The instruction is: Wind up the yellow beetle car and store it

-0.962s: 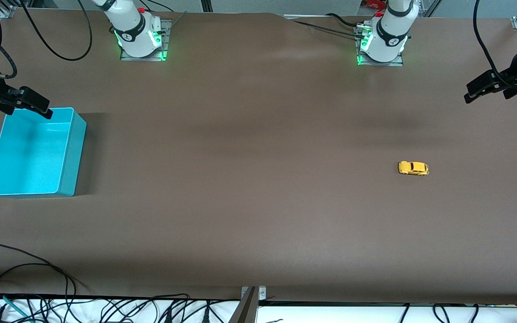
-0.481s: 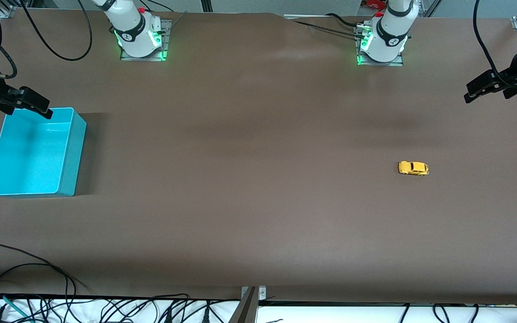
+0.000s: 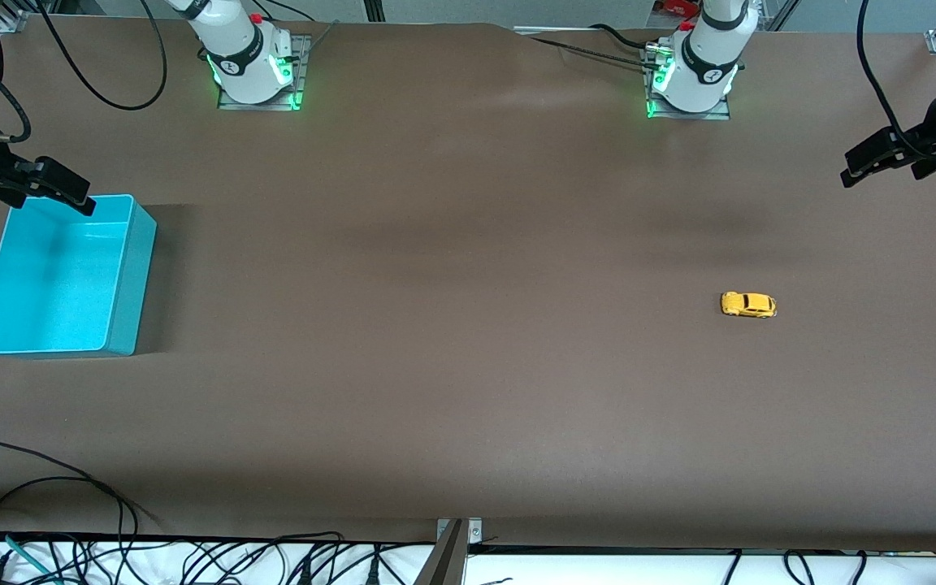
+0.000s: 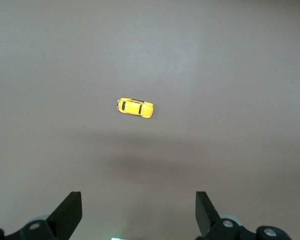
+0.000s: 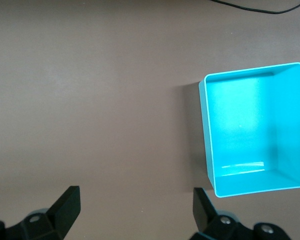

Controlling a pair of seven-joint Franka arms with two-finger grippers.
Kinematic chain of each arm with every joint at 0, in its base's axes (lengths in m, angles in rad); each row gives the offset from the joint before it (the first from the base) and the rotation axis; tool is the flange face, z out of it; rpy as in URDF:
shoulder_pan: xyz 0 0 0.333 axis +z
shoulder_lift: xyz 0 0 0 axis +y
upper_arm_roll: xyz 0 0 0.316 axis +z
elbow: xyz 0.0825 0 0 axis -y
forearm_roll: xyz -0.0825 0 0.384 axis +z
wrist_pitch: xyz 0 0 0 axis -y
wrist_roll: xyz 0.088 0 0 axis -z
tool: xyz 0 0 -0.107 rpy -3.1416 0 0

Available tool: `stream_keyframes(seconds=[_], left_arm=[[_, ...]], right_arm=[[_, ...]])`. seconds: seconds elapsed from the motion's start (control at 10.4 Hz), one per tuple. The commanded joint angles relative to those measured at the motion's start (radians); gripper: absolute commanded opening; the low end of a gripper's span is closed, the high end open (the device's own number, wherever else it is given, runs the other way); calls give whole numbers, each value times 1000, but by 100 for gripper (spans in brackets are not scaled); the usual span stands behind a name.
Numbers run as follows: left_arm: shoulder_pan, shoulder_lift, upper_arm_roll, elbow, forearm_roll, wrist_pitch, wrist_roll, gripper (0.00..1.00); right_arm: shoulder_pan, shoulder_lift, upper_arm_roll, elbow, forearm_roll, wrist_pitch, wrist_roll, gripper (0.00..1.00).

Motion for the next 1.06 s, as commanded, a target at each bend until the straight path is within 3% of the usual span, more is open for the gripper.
stream_keyframes(seconds=[0.0,0.67,0.96], left_arm=[[13,33,3,-87,20,162,39,100],[52,135,10,-348,22,599,94,100],[52,232,10,-370,22,635,97,100]], right_arm=[[-2,11,1,31,9,-20,-6,100],[-2,12,1,31,9,-20,-8,100],[-2,13,1,31,9,-20,-5,100]])
